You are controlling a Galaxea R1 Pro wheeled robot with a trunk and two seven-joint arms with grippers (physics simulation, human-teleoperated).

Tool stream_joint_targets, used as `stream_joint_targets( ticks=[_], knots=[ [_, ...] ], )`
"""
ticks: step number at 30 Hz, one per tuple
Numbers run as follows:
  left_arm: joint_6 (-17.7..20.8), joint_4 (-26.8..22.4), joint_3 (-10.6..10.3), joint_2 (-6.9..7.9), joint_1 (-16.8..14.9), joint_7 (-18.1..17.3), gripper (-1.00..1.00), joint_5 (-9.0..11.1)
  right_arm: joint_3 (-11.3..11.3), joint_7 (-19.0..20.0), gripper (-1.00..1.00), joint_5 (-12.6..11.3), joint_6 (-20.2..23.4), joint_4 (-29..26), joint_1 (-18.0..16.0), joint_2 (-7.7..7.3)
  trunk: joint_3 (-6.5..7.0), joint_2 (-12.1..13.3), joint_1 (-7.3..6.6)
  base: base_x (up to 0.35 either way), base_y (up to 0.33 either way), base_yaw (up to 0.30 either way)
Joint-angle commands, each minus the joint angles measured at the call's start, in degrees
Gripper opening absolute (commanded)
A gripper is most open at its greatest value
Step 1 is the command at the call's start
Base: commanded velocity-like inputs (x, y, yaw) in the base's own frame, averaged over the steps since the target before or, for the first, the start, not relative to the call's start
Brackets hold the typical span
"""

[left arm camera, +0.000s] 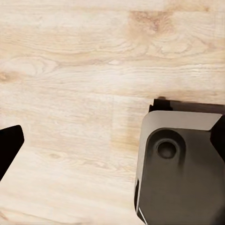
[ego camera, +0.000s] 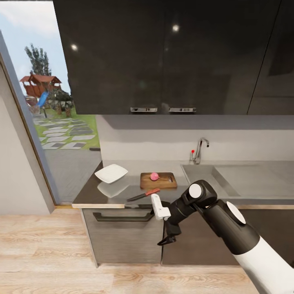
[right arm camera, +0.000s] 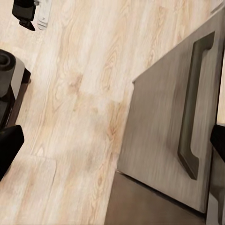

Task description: In the kitchen, take the Vidalia onion out of the sink, dice it on the chopping board with the paring knife, put the diced onion into the bowl on the countertop, then place both the paring knife and the chopping board into the sink.

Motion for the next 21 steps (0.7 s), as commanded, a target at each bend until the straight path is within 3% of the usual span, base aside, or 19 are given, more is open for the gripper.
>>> stream_joint_targets(
  ticks=[1,11,21],
  knots=[
    [0.2,0.0,-0.5,0.02,0.0,0.1,1.0,0.4,0.1,0.2,1.0,0.4,0.7,-0.1,0.0,0.04,-0.02,0.0,0.02,0.0,0.0,0.0],
    [0.2,0.0,-0.5,1.01,0.1,0.0,1.0,0.4,0.1,0.2,1.0,1.6,2.6,0.0,0.0,0.38,-0.02,0.0,0.02,0.061,0.0,0.0],
    [-0.3,0.1,-0.5,1.81,3.8,-0.1,1.0,0.4,-0.1,0.2,1.0,1.6,2.7,0.0,0.0,1.33,-0.02,0.0,0.02,0.006,0.0,0.0]
  ],
)
